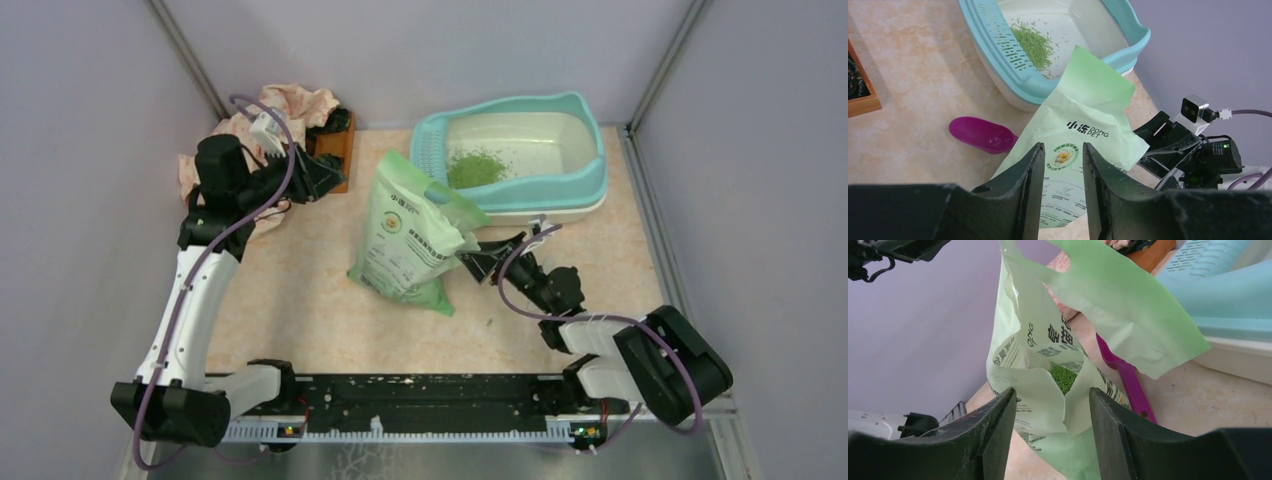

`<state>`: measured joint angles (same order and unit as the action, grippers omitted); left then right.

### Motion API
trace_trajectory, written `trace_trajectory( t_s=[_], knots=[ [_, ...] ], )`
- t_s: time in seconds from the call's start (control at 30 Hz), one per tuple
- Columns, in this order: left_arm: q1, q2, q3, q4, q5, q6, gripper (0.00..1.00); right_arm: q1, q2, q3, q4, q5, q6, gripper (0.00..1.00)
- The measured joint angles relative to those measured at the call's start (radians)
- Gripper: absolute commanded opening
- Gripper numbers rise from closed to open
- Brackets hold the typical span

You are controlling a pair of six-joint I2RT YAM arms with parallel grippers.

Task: Fill the litter box with clean litter
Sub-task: Close the cat litter bag at the center of the board.

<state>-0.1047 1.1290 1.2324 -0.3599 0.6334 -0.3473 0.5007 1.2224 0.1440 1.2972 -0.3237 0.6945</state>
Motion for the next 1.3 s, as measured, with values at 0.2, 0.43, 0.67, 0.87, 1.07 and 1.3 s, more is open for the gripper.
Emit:
trace_trajectory(
  t_s=[0.2,0.43,0.67,0.87,1.07,1.3],
  knots=[
    [0.000,0.002,0.000,0.000,0.011,-0.002,0.40,0.000,0.110,0.000,0.103,0.006,-0.006,0.08],
    [0.000,0.002,0.000,-0.029,0.013,-0.004,0.39,-0.002,0.225,-0.015,0.233,-0.018,0.034,0.00],
    [0.000,0.001,0.000,-0.071,0.009,0.006,0.40,-0.008,0.128,-0.097,0.226,-0.060,0.068,0.00],
    [-0.011,0.001,0.011,-0.110,0.011,0.006,0.40,-0.013,-0.072,-0.137,0.089,-0.098,0.063,0.00],
    [-0.052,-0.008,0.048,-0.144,0.003,0.002,0.41,-0.018,-0.128,-0.131,-0.011,-0.149,0.055,0.00],
    [-0.065,-0.048,0.106,-0.172,-0.004,-0.001,0.41,-0.021,-0.058,-0.130,-0.013,-0.190,0.092,0.00]
  ],
)
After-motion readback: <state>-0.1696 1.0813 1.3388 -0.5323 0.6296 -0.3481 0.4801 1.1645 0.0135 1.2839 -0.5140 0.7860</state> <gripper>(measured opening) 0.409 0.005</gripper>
